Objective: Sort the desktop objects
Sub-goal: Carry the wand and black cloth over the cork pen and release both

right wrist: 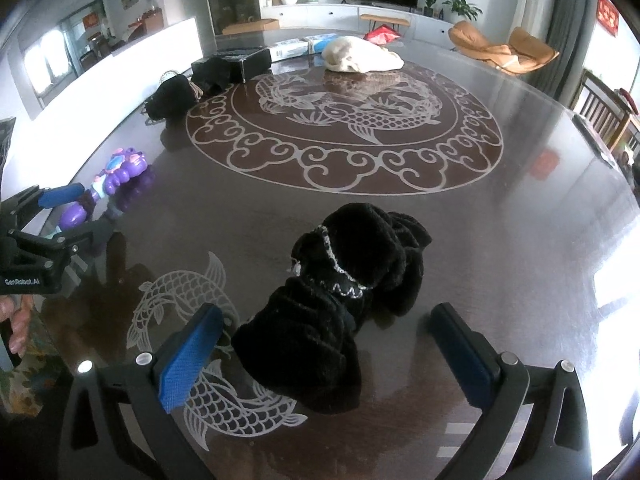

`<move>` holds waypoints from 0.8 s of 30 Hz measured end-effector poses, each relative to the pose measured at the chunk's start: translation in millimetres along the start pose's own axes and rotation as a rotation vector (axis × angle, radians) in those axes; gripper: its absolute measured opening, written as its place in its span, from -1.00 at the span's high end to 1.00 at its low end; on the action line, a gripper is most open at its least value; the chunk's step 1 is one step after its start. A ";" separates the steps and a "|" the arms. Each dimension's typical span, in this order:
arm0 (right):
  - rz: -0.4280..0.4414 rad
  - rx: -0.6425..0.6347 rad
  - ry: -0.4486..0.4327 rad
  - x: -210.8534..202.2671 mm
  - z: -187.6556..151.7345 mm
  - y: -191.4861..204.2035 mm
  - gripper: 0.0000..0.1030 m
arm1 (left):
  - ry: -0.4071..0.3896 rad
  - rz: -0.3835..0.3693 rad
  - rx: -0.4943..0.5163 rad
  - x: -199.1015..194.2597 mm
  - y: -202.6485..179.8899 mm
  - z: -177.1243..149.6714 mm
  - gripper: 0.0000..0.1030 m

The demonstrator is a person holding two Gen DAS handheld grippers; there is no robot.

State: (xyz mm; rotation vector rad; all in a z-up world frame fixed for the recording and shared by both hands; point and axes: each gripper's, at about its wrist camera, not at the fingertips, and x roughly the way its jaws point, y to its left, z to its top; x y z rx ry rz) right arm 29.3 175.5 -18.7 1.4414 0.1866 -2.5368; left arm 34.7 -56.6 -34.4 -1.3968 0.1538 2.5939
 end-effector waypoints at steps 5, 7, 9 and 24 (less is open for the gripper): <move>-0.001 0.003 -0.007 -11.4 2.9 -1.4 0.24 | -0.037 -0.042 0.072 -10.9 -19.4 5.7 0.42; 0.041 0.035 0.010 -14.0 3.7 -5.6 0.25 | -0.031 -0.085 0.059 -11.6 -21.0 10.5 0.58; 0.040 0.051 -0.003 -21.5 3.1 -7.7 0.26 | -0.048 -0.114 0.031 -17.0 -19.6 11.1 0.59; 0.358 -0.152 -0.200 -98.3 117.0 155.4 0.25 | -0.320 -0.090 -0.280 -181.1 137.1 20.0 0.59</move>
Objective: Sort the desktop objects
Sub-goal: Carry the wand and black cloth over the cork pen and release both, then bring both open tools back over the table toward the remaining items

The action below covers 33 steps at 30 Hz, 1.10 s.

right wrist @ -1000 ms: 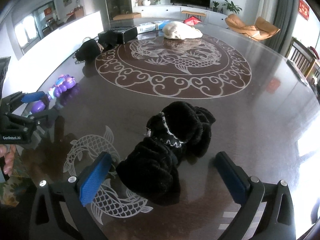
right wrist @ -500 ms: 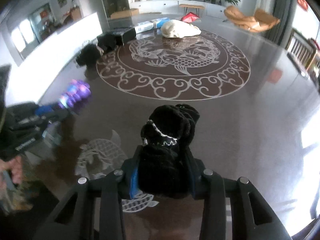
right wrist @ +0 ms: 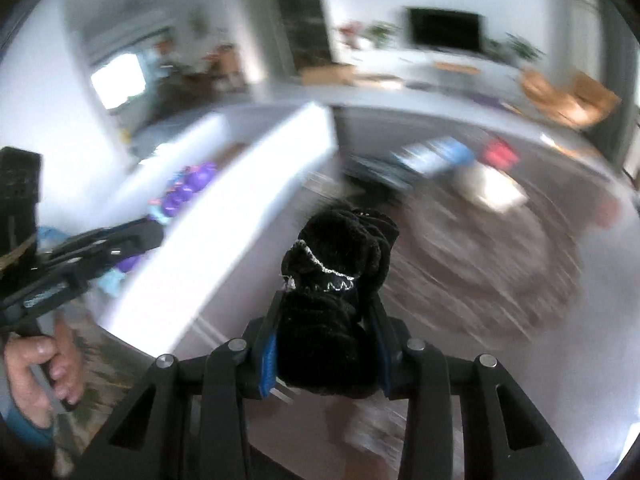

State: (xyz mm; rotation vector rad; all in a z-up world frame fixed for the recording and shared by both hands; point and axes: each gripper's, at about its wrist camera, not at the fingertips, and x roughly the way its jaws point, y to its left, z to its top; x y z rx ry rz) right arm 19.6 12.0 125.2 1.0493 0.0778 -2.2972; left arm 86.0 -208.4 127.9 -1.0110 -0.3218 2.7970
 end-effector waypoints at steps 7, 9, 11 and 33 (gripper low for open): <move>0.227 -0.197 0.044 70.3 52.5 135.6 0.25 | 0.078 0.283 -0.119 0.1 132.3 13.1 0.59; 0.249 -0.231 0.076 91.4 52.7 158.5 0.25 | 0.111 0.323 -0.142 7.7 154.8 11.0 0.59; 0.274 -0.244 0.139 118.8 50.8 176.3 0.18 | 0.191 0.364 -0.168 24.8 175.5 6.4 0.56; -0.402 0.115 0.061 39.2 -93.9 -135.2 -1.00 | 0.028 0.040 0.213 18.1 -76.2 -8.9 -0.99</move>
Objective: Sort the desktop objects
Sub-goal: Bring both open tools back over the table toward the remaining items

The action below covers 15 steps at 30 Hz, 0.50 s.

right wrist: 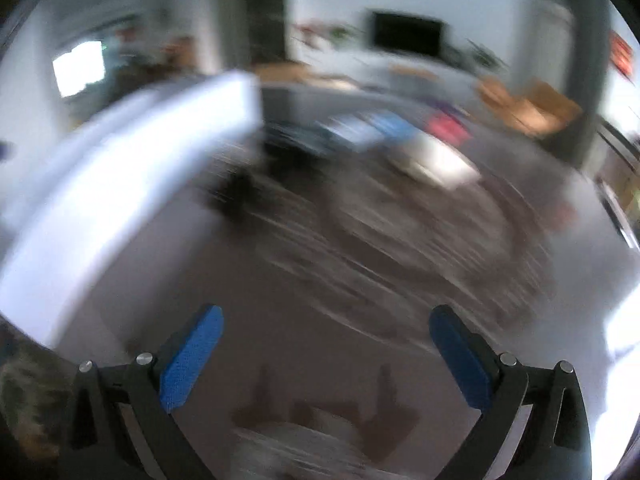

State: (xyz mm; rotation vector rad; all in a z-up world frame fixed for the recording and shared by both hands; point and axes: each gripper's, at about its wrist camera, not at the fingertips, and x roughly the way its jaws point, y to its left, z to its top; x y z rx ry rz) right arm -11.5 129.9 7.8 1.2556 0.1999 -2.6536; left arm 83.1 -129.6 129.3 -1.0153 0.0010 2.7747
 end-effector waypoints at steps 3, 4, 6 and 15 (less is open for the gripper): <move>-0.090 0.056 0.048 11.2 -15.3 -49.9 -1.00 | 0.091 -0.069 0.070 36.3 -50.1 -7.5 -0.99; -0.107 0.073 0.055 15.6 -15.7 -59.4 -1.00 | 0.133 -0.077 0.087 55.5 -64.9 -14.0 -0.99; -0.113 0.111 0.068 16.5 -22.0 -76.8 -1.00 | 0.206 -0.082 0.111 91.0 -87.5 -24.9 -0.99; -0.145 0.058 0.034 16.0 -22.5 -67.4 -1.00 | 0.352 -0.014 0.132 177.9 -104.2 -62.0 -1.00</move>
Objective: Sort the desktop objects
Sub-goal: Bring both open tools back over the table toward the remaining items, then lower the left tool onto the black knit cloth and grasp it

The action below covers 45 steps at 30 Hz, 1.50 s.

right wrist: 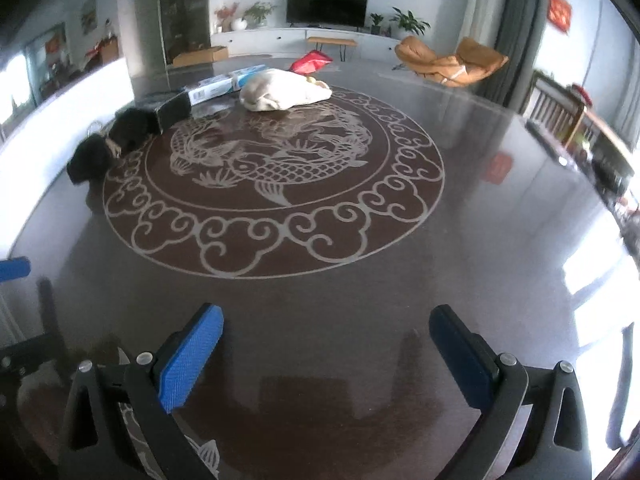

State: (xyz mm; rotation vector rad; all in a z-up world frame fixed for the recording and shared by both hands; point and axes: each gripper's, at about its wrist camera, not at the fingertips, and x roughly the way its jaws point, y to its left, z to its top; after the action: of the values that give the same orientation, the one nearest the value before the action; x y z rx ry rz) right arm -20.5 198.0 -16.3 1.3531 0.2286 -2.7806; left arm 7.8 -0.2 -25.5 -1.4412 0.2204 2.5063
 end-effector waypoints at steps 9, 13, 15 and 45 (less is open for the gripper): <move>0.002 -0.003 -0.002 -2.0 -2.2 3.5 -1.00 | -0.089 0.014 -0.038 3.3 -4.0 -1.0 -1.00; 0.036 0.020 0.013 0.6 -2.2 -0.4 -1.00 | -0.088 0.016 -0.039 2.1 -3.1 -1.2 -1.00; 0.049 0.031 0.020 1.3 -2.1 -2.0 -1.00 | -0.089 0.015 -0.038 2.4 -2.8 -0.8 -1.00; 0.046 0.019 0.013 -1.1 -3.2 1.3 -1.00 | -0.200 0.115 -0.012 -26.0 29.6 79.4 -1.00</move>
State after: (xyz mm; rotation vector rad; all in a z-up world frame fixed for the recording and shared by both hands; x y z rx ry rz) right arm -17.2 197.1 -17.5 1.3633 0.1693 -2.7442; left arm -53.7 -12.3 37.2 -1.2026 0.2580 2.7261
